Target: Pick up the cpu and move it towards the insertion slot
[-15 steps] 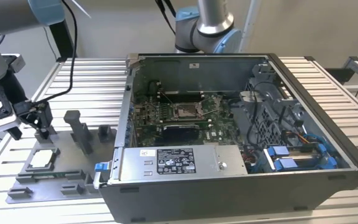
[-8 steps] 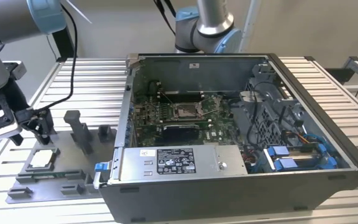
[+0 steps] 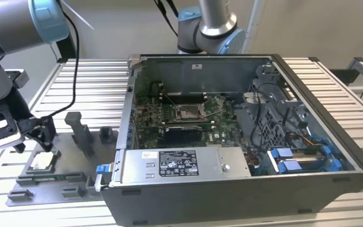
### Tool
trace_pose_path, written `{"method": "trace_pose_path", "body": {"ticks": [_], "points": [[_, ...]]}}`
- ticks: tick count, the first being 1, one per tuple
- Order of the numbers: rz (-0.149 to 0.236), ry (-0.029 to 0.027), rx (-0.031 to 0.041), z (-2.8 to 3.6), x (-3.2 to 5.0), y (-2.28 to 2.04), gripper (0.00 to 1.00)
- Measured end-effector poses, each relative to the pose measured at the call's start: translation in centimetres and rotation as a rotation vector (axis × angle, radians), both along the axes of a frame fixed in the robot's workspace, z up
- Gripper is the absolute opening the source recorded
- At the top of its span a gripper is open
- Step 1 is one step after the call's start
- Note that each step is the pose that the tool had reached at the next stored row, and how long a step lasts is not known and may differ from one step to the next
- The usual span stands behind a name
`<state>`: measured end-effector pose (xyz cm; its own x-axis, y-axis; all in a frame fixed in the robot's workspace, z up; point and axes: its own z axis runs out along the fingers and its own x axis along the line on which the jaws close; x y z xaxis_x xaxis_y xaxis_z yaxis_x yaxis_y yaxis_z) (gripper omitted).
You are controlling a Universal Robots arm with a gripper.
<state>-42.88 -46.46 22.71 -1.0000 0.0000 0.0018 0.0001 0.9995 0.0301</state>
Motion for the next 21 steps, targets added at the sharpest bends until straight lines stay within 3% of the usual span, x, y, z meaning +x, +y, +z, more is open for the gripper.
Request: {"method": "trace_pose_path", "body": {"ticks": [11, 21], "points": [[0.006, -0.0001, 0.0001, -1.39, -0.06, -0.07, 1.0], [0.007, 0.0, -0.0021, -3.08, -0.06, -0.09, 1.0]]}}
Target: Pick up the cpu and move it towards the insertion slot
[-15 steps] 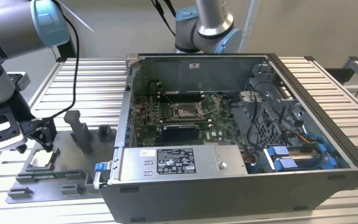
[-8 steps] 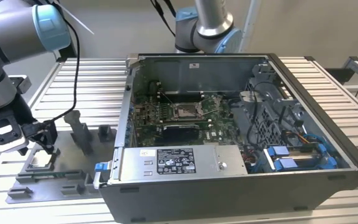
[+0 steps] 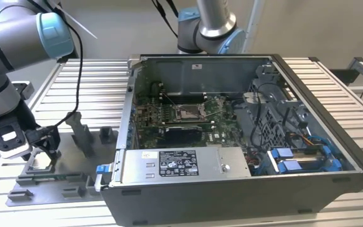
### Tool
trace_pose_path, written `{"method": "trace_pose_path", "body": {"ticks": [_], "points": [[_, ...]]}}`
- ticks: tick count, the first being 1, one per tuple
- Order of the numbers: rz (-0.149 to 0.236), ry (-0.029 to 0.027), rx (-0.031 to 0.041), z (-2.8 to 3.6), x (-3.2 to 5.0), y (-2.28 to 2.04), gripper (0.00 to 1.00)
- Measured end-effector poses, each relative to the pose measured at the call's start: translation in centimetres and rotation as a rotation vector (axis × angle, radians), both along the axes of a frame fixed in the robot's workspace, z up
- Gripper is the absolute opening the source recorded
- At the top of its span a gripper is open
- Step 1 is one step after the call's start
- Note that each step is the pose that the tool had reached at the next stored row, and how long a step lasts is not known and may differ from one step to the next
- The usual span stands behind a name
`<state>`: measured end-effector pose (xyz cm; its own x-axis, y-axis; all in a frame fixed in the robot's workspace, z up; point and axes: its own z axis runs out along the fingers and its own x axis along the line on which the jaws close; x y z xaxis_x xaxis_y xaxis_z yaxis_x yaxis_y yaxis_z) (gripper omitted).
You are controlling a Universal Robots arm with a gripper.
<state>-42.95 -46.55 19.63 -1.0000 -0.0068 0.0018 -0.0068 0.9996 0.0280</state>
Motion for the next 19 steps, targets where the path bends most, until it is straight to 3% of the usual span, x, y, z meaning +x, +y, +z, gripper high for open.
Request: {"method": "trace_pose_path", "body": {"ticks": [12, 19], "points": [[0.005, 0.0, -0.0003, -0.85, 0.0, 0.0, 1.0], [0.005, 0.0, -0.0003, -0.96, 0.0, 0.0, 1.0]]}}
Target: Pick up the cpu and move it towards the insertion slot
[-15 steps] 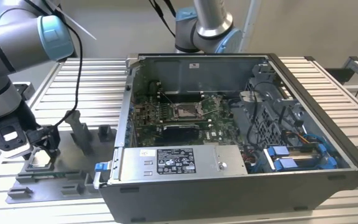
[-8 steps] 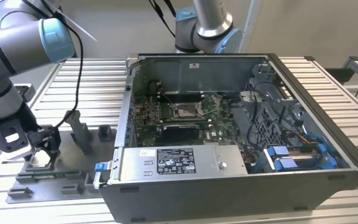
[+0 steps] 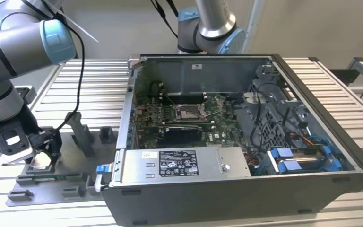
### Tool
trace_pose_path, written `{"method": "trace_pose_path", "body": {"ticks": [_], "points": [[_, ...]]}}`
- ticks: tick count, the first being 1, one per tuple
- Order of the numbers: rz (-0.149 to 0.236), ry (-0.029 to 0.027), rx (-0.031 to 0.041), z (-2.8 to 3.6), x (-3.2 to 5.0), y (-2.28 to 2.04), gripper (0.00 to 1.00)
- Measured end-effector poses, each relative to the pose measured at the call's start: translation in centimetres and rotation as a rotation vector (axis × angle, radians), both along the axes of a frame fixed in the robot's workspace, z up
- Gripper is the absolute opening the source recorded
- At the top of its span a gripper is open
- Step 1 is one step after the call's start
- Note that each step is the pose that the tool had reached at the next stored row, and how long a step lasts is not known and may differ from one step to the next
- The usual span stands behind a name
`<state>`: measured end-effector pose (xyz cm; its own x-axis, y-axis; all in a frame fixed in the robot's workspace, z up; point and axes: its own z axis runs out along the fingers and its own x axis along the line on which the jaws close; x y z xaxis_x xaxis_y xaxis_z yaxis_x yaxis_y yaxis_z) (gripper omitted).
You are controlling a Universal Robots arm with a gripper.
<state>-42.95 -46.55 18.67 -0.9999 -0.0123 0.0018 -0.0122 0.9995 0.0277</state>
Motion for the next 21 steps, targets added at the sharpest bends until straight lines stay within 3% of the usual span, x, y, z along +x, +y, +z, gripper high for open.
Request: {"method": "trace_pose_path", "body": {"ticks": [4, 5, 13, 16, 21], "points": [[0.0, 0.0, 0.0, 0.0, 0.0, 0.0, 1.0], [0.0, 0.0001, 0.0, 0.0, 0.0, 0.0, 0.0], [0.0, -0.0006, 0.0013, 0.15, 0.0, 0.0, 0.0], [0.0, 0.0011, 0.001, 1.18, 0.0, 0.0, 0.0], [0.0, 0.0012, 0.0013, 3.44, 0.0, 0.0, 0.0]]}}
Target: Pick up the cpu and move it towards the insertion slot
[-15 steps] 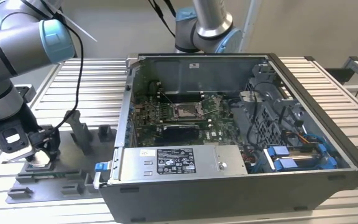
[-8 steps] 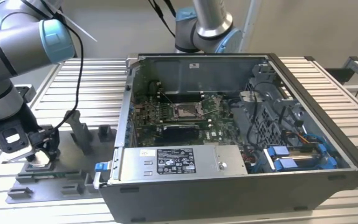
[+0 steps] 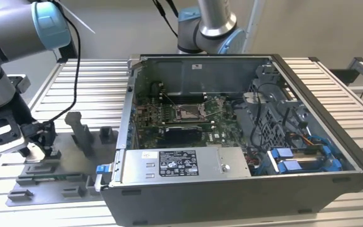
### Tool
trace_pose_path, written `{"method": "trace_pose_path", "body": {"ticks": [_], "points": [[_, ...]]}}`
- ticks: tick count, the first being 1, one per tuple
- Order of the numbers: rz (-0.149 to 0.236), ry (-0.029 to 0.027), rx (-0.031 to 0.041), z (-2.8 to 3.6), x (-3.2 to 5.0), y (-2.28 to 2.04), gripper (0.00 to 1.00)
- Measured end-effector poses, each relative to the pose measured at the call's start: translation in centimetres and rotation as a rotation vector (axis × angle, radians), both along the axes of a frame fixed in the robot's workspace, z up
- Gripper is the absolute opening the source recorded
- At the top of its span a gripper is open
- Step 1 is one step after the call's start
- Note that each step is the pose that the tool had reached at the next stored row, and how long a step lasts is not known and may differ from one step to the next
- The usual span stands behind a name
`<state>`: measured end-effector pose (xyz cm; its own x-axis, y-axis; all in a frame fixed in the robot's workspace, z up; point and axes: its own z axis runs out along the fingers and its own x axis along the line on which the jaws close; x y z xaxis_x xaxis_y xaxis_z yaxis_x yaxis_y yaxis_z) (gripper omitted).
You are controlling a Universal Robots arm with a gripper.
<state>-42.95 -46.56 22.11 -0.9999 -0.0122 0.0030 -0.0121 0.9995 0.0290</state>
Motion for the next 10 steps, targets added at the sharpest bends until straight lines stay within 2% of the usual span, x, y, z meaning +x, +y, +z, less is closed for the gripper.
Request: {"method": "trace_pose_path", "body": {"ticks": [8, 9, 10], "points": [[0.0, 0.0, 0.0, 3.64, 0.0, 0.0, 0.0], [0.0, 0.0001, -0.0001, 3.91, 0.0, 0.0, 0.0], [0.0, -0.0002, 0.0006, 3.91, 0.0, 0.0, 0.0]]}}
